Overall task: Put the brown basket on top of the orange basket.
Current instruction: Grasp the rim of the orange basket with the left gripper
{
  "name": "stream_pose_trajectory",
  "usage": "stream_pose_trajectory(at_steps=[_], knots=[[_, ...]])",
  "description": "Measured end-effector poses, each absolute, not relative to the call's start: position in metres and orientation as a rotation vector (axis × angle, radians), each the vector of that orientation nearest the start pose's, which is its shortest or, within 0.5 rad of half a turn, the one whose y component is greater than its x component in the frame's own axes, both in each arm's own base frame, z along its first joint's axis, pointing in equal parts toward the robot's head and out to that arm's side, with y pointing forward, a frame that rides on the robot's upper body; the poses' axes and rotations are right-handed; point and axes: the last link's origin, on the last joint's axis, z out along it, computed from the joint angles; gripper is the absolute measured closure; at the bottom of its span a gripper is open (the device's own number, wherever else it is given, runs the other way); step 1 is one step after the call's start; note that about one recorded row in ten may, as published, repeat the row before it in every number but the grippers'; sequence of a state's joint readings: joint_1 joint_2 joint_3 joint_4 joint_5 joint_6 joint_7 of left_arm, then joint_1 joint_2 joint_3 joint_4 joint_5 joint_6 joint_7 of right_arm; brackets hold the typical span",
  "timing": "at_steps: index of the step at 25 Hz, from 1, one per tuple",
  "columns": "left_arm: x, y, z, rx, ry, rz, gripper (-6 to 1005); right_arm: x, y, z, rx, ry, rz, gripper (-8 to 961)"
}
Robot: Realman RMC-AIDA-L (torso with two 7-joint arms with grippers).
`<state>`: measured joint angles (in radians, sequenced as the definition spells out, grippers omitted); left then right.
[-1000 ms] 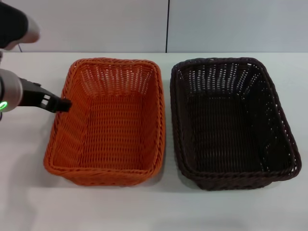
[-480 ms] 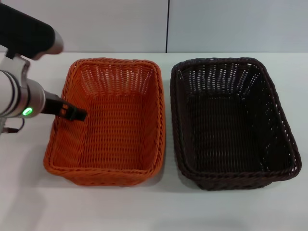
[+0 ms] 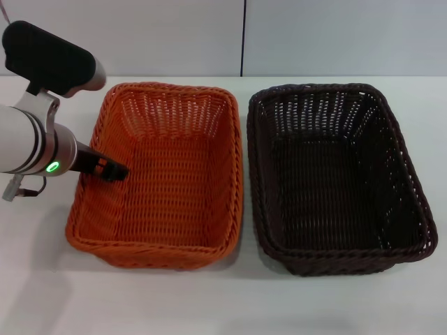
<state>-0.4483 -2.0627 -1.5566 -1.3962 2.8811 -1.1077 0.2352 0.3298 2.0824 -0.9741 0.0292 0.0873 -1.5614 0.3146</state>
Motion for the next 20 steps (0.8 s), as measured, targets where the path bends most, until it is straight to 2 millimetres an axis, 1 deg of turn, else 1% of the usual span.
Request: stream_pose_trajectory(at_steps=[2,13,20], knots=[[-0.2129,0.3777,0.012,-2.11,-0.873,0.323,241,0.395,0.2477,0.0859,-0.901,0.52,0.795,159],[-0.2112,0.3784,0.0135,-2.108,-0.853,0.321,663,0.3948,0.2477,0.0856,-0.901,0.521,0.796,160],[-0.2101,0.3785,0.0177,-2.109,-0.826,0.322,689,0.395,0.2475,0.0859,-0.899,0.521,0.796,160]])
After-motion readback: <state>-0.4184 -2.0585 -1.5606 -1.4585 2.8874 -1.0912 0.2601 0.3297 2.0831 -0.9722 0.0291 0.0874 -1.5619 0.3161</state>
